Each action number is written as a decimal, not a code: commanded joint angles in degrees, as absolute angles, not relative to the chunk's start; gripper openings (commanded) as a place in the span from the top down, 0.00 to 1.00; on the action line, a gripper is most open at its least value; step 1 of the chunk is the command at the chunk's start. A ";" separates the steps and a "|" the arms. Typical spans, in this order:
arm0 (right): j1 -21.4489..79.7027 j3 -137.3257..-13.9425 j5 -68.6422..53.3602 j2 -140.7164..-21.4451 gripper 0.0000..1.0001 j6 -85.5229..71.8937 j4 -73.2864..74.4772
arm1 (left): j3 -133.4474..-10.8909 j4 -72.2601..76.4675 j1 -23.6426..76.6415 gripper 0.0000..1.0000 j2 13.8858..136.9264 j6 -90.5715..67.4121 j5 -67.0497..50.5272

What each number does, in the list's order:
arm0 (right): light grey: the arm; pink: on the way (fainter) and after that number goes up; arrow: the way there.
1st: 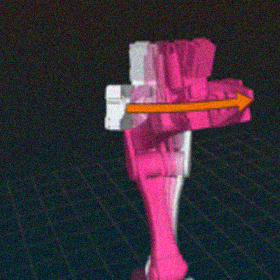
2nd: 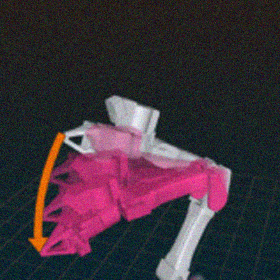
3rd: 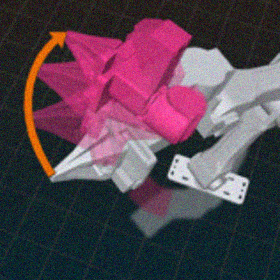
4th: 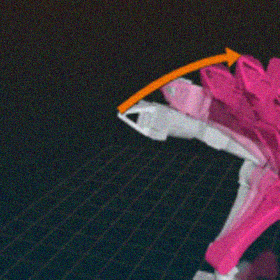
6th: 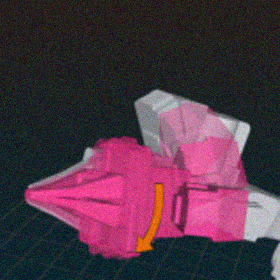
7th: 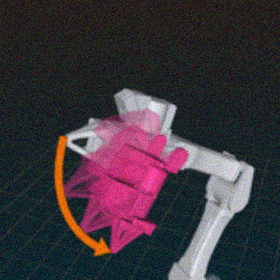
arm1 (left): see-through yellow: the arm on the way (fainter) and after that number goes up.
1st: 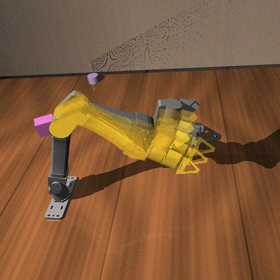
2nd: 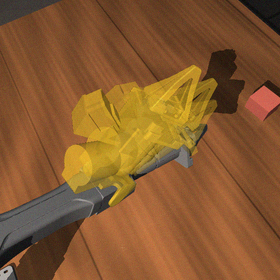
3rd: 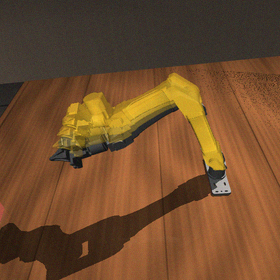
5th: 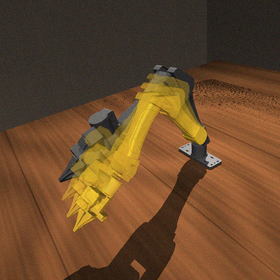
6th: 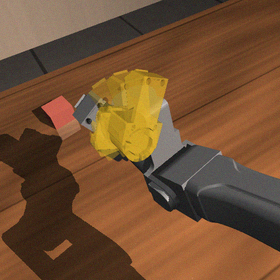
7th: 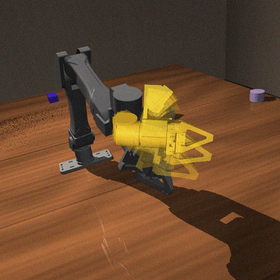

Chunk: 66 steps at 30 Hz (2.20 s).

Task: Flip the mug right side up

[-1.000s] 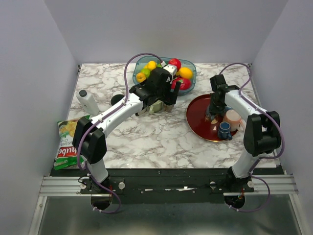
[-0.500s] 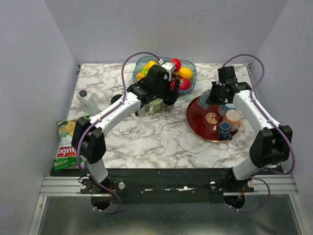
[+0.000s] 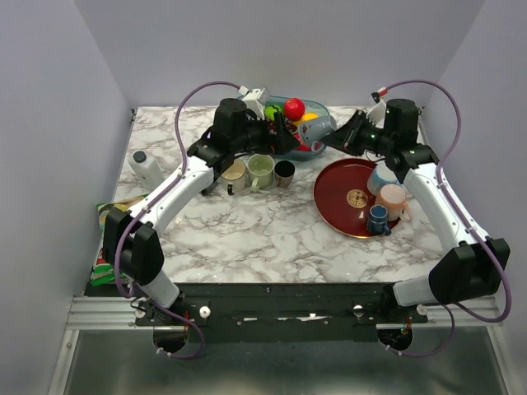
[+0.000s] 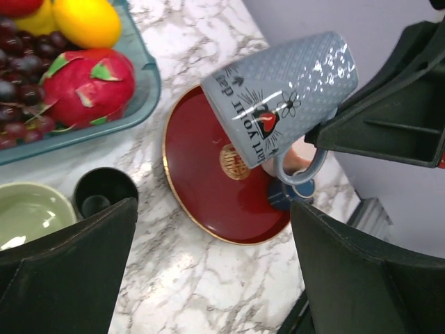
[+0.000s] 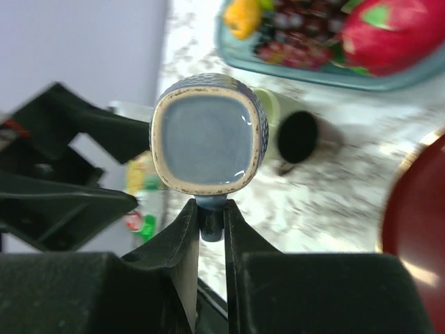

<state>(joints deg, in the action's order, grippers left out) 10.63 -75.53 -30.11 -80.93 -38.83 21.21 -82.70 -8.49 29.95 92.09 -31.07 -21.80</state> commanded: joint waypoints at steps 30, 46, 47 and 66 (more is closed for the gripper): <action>11.60 -74.18 -42.89 -81.91 1.00 -72.86 -26.28 | -87.45 23.02 27.86 0.14 95.27 -71.18 -37.09; 11.78 -70.84 -42.19 -82.18 1.00 -72.16 -26.28 | -87.45 27.77 29.71 0.48 97.38 -79.45 -37.00; 11.86 -70.75 -42.27 -82.09 1.00 -72.16 -26.28 | -87.45 28.03 29.71 0.55 97.56 -79.63 -37.00; 11.95 -73.30 -40.96 -80.16 0.00 -52.58 -5.64 | -88.42 4.95 29.44 1.00 92.48 -55.22 -27.27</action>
<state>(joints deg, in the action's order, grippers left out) 11.64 -71.24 -41.23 -81.84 -61.87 -14.61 -87.20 15.86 29.39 98.02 -69.06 -34.02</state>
